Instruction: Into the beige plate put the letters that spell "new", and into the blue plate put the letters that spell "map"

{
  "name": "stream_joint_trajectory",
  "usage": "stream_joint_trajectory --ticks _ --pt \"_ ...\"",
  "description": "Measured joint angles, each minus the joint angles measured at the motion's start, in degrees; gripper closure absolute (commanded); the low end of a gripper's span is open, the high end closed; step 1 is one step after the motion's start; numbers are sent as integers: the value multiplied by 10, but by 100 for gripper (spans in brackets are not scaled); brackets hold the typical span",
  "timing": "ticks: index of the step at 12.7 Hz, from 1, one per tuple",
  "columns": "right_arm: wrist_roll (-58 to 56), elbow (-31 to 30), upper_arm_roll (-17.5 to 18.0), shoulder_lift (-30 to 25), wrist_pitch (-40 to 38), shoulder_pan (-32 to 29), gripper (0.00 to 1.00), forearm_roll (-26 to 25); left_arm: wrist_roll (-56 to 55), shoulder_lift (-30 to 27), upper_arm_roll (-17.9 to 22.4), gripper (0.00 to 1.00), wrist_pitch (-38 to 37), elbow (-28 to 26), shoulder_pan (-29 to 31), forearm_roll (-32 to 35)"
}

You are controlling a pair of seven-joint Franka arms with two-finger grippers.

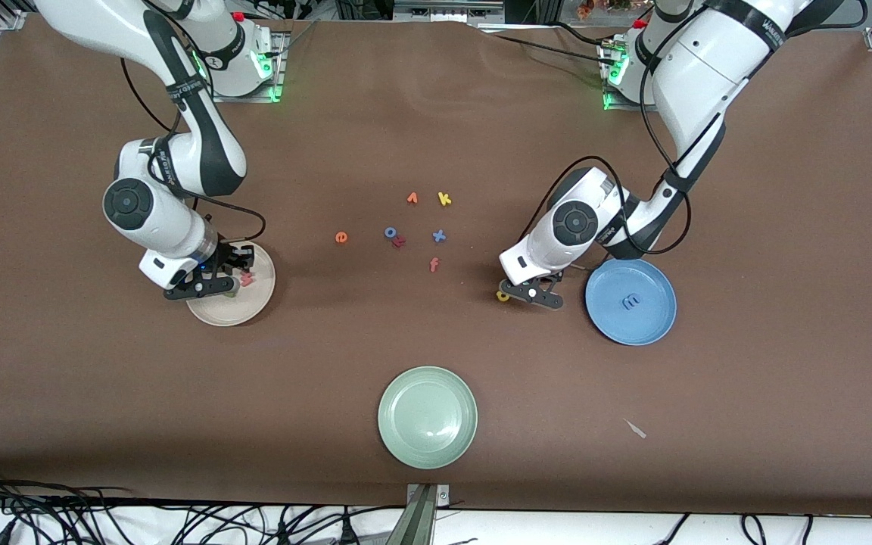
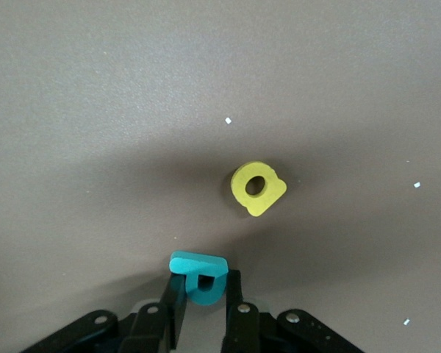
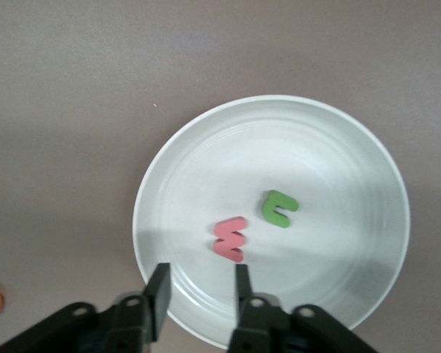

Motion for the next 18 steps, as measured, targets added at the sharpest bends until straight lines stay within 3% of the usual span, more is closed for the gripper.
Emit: stream_joint_trajectory --ticks 3,6,9,12,16,18 --pt "93 0 31 0 0 8 33 0 -2 0 0 98 0 1 0 6" --pt "216 -10 55 3 19 55 33 0 0 -4 4 98 -15 17 9 7" --pt "296 -57 69 12 99 93 33 0 52 -24 4 98 -112 64 43 8" --pt "341 -71 80 25 136 111 33 0 145 -51 4 97 -204 86 93 8" --pt "350 -79 81 43 168 123 36 0 265 -53 4 90 -222 74 145 8" --pt "350 -84 81 47 178 125 46 0 269 -43 1 85 -219 69 139 8"
